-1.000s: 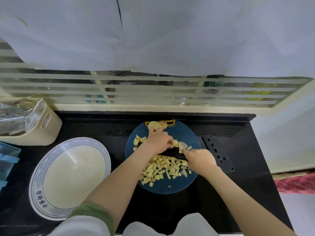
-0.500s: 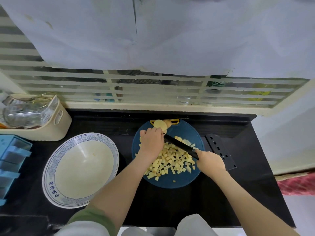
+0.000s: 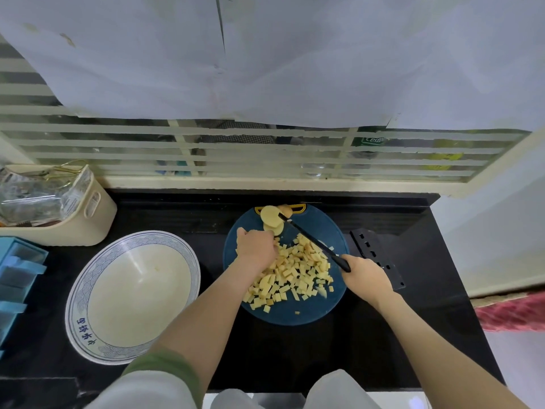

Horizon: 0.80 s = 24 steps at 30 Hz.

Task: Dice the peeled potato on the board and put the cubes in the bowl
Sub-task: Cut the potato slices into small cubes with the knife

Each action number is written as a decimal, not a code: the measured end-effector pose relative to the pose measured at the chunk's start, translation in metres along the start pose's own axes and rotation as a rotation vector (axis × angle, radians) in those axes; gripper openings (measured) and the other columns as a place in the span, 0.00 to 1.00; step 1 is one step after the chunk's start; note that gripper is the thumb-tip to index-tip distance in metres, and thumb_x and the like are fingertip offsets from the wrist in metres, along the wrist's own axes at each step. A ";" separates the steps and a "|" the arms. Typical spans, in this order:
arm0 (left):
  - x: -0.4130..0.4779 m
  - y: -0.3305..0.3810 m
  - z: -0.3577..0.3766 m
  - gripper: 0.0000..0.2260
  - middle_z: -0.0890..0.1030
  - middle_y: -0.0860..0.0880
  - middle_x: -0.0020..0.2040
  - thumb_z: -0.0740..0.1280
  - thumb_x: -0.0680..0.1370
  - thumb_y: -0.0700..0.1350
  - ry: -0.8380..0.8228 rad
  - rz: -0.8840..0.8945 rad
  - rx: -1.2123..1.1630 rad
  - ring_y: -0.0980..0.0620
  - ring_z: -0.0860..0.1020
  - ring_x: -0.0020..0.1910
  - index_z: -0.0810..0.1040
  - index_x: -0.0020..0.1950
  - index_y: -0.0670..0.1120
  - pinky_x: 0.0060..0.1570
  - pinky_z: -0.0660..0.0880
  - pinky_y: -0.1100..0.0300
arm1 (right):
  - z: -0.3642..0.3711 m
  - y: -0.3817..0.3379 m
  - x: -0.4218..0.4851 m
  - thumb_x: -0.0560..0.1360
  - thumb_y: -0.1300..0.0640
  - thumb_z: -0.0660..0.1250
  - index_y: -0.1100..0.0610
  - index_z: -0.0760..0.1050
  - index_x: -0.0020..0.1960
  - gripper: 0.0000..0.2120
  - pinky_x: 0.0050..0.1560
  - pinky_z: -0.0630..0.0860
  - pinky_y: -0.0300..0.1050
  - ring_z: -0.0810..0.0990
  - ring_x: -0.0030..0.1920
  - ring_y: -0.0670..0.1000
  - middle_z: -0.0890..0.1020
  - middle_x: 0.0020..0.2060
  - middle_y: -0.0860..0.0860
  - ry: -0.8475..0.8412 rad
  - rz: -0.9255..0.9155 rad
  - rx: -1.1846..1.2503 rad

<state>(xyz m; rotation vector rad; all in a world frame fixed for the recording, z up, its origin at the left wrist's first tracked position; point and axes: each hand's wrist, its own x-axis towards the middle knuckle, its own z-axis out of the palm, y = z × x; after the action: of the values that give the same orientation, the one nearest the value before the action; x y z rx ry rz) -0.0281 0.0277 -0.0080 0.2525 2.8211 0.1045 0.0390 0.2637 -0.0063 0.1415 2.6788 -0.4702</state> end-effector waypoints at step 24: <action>0.077 0.007 0.002 0.39 0.62 0.42 0.71 0.68 0.73 0.59 -0.128 -0.220 -0.219 0.41 0.62 0.70 0.52 0.75 0.47 0.66 0.60 0.45 | 0.013 0.023 0.046 0.81 0.55 0.59 0.51 0.75 0.48 0.07 0.31 0.72 0.40 0.80 0.33 0.48 0.80 0.33 0.48 -0.037 0.182 0.197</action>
<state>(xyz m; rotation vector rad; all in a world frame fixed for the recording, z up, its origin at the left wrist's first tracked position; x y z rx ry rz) -0.0984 0.0487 -0.0319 -0.0967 2.6610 0.3329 0.0059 0.2823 -0.0437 0.4256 2.5491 -0.6705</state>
